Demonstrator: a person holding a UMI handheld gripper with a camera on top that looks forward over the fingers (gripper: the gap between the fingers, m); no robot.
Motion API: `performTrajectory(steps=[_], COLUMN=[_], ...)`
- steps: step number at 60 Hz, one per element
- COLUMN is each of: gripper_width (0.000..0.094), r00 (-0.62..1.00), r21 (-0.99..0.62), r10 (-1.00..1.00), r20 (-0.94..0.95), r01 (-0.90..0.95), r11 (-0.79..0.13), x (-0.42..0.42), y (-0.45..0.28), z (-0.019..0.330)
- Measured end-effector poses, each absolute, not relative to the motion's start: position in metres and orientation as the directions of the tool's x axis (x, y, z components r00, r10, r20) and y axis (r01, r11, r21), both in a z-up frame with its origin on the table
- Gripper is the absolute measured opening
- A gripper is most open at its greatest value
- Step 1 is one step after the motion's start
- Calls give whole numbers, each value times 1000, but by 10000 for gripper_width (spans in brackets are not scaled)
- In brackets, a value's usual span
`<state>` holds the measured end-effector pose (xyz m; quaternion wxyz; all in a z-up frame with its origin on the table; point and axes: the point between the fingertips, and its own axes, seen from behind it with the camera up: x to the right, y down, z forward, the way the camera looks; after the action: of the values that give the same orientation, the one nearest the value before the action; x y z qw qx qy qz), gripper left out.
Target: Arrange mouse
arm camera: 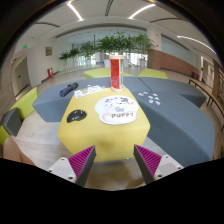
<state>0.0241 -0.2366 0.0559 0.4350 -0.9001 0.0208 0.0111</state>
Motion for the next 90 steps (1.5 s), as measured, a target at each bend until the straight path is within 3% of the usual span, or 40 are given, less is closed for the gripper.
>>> performTrajectory(steps=[28,49,66,71,75,80,86,90], gripper_width=[830,833,820,756,595,560,445,434], r00=[972,980,998,1000,999,999,998,989], r21=[-794,-775,-776,-790,-803,-808,-793,-822], r10=[192,116,43,29,40,30,50,99], r20=[-140,-160,-53,-13,-2,-21,-37,-109], r01=[6,-52,-14,7,22,1,1,-34], r11=[-608,-630,-631,-613,-596,-589,-609,-568], x=[-134,-167,-167,-167,-170,-171,-172,-179], y=[-140,-57,5,18,24,23,21,25], z=[32,3,-11,-14,-14,-15,-12,22])
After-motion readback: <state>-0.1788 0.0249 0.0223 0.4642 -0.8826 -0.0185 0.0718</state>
